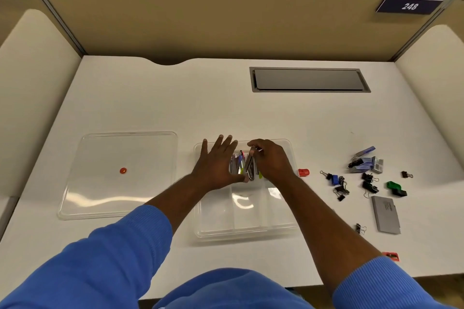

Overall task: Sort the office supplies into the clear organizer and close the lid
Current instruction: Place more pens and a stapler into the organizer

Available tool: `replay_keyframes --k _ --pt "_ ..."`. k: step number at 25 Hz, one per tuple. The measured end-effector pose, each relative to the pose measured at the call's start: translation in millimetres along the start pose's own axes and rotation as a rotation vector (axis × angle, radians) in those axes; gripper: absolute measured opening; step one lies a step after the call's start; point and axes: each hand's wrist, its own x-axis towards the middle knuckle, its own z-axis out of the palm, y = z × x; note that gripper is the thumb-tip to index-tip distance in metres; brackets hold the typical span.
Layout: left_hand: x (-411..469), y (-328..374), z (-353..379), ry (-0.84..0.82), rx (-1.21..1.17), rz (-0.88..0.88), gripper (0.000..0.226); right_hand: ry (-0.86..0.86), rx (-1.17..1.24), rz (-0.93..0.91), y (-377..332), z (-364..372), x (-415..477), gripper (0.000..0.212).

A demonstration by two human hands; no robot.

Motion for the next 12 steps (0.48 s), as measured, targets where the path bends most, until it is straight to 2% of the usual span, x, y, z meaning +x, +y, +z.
replay_keyframes --k 5,12 --pt "4.3 -1.5 1.7 -0.005 0.025 -0.012 0.116 -0.092 -0.161 -0.077 -0.5 10.5 0.5 0.032" --pt "9.0 1.7 -3.9 0.041 0.027 -0.002 0.108 0.020 -0.223 -0.196 3.7 5.1 -12.6 0.057"
